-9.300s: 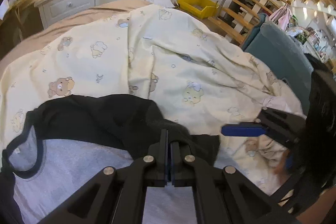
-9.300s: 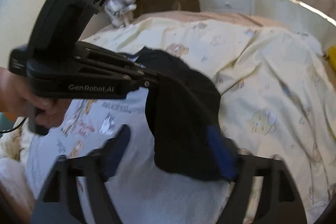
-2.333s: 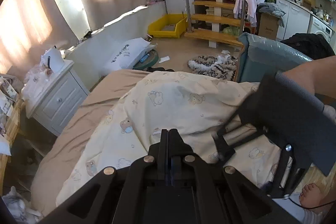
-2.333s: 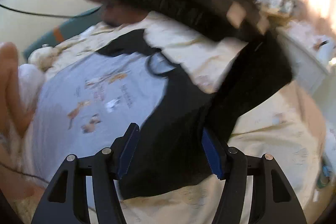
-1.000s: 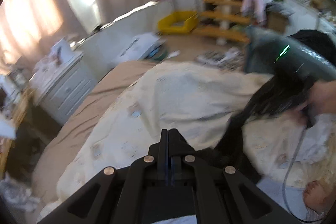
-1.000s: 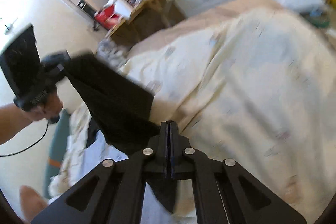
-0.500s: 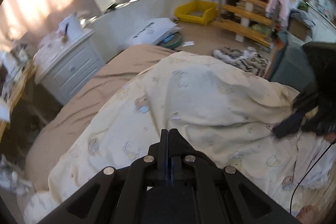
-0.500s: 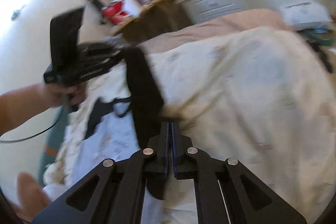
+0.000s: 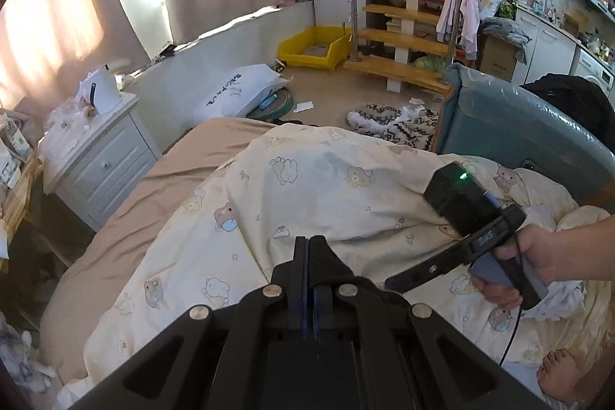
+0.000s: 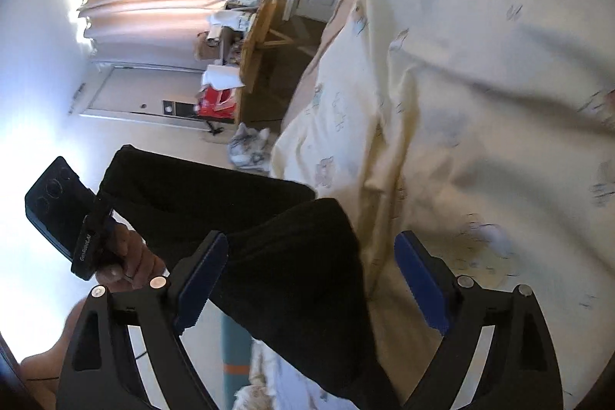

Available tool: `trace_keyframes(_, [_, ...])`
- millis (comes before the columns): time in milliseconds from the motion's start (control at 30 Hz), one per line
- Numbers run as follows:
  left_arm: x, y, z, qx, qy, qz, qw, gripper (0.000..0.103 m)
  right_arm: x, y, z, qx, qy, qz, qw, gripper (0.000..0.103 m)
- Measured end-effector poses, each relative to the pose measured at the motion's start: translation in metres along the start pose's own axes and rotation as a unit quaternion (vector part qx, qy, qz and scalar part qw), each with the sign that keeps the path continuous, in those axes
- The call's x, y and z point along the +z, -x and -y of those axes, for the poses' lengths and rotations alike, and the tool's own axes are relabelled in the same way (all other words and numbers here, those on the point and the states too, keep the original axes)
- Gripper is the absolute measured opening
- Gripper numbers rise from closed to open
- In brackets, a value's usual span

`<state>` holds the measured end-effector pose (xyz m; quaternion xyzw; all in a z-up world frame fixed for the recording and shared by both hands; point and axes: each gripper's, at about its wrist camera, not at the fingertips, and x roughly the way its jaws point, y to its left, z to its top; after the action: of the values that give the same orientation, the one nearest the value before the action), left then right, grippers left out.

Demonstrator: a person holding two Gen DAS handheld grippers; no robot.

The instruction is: Fold clothes

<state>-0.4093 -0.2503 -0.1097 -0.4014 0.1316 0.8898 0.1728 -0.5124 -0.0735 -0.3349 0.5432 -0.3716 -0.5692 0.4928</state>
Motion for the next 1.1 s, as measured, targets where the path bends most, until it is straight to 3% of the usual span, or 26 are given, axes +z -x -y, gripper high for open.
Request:
trace_keyframes(67, [0.000, 0.002, 0.001, -0.001, -0.003, 0.000, 1.0000, 0.001, 0.002, -0.014, 0.000, 0.003, 0.000, -0.009, 1.000, 0.091])
trace_keyframes(100, [0.000, 0.004, 0.001, -0.002, -0.005, 0.000, 1.0000, 0.001, 0.003, -0.021, 0.000, 0.008, 0.000, -0.015, 1.000, 0.085])
trace_keyframes(133, [0.000, 0.004, 0.002, -0.001, -0.006, 0.000, 1.0000, 0.001, 0.004, -0.025, -0.004, 0.007, 0.012, -0.016, 1.000, 0.052])
trace_keyframes(167, [0.000, 0.004, 0.002, 0.002, -0.008, -0.002, 1.0000, 0.001, 0.003, -0.026, -0.011, 0.001, 0.037, -0.014, 0.999, 0.034])
trace_keyframes(200, [-0.001, 0.004, 0.003, 0.007, -0.011, -0.004, 0.9999, 0.001, 0.002, -0.026, -0.018, -0.010, 0.058, -0.014, 0.998, 0.007])
trace_keyframes(233, [-0.002, 0.003, 0.002, 0.014, -0.012, -0.008, 0.9998, 0.001, 0.000, -0.025, -0.024, -0.021, 0.078, -0.014, 0.997, 0.004])
trace_keyframes(333, [-0.006, -0.003, -0.005, 0.032, -0.001, -0.020, 0.9993, 0.001, -0.008, -0.011, -0.048, -0.052, 0.134, -0.002, 0.990, 0.004])
trace_keyframes(433, [-0.010, -0.019, -0.015, 0.068, 0.010, -0.047, 0.9965, 0.001, -0.013, 0.023, -0.072, -0.106, 0.182, 0.036, 0.977, 0.004])
trace_keyframes(633, [-0.015, -0.053, -0.030, 0.085, 0.058, -0.074, 0.9919, 0.001, -0.024, 0.080, -0.113, -0.238, 0.272, 0.079, 0.929, 0.004])
trace_keyframes(733, [-0.016, -0.067, -0.026, 0.074, 0.068, -0.077, 0.9919, 0.001, -0.032, 0.092, -0.115, -0.251, 0.261, 0.081, 0.929, 0.004])
trace_keyframes(867, [-0.025, -0.074, -0.024, 0.044, 0.091, -0.079, 0.9917, 0.001, -0.044, 0.085, -0.119, -0.266, 0.286, 0.060, 0.919, 0.004])
trace_keyframes(1100, [-0.073, -0.037, -0.028, 0.022, 0.158, -0.031, 0.9867, 0.001, -0.073, 0.053, -0.118, -0.257, 0.311, 0.005, 0.915, 0.004])
